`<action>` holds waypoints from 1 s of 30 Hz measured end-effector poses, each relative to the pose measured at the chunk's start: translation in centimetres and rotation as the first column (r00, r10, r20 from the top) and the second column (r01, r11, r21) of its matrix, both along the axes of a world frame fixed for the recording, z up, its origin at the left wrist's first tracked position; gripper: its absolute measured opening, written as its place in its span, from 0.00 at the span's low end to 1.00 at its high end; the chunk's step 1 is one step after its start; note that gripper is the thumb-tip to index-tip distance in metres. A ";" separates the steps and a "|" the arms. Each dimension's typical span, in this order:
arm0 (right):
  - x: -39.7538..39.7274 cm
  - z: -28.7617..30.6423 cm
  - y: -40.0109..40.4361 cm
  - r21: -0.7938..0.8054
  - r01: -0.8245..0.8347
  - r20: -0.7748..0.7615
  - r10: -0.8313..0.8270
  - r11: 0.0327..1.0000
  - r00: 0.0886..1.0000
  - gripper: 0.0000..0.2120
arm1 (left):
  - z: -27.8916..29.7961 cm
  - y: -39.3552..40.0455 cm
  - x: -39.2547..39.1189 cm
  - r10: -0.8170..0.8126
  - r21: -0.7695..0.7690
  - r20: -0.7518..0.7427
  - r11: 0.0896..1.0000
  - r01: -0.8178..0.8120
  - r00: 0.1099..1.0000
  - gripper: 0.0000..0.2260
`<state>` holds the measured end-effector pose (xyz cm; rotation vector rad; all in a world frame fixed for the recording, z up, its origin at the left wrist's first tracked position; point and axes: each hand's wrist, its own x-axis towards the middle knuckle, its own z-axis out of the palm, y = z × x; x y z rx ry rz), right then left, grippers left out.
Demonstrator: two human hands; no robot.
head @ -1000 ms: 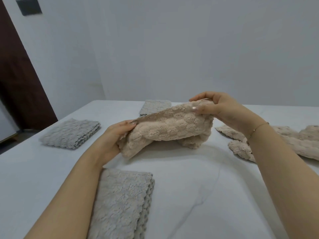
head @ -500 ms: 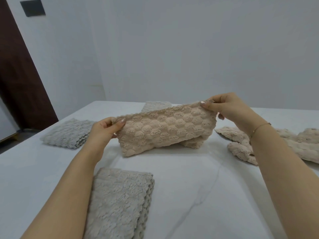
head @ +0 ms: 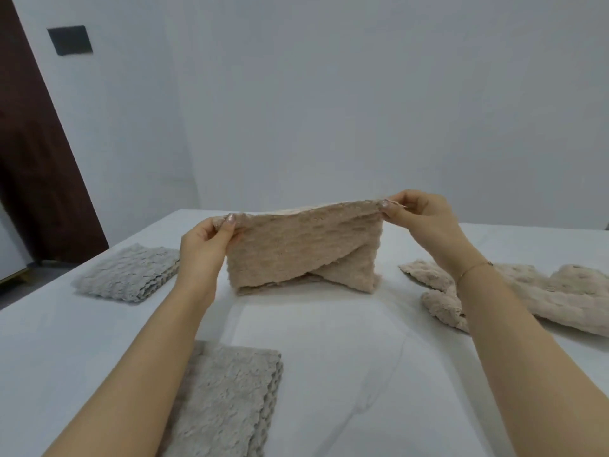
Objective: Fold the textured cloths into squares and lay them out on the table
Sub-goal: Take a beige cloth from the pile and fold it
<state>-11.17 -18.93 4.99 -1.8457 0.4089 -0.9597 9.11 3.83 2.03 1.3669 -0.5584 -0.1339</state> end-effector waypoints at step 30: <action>-3.3 4.3 2.4 0.092 -0.556 -0.777 0.409 0.826 0.479 0.06 | -0.5 6.8 -0.5 -0.169 0.418 0.163 0.904 0.087 0.972 0.12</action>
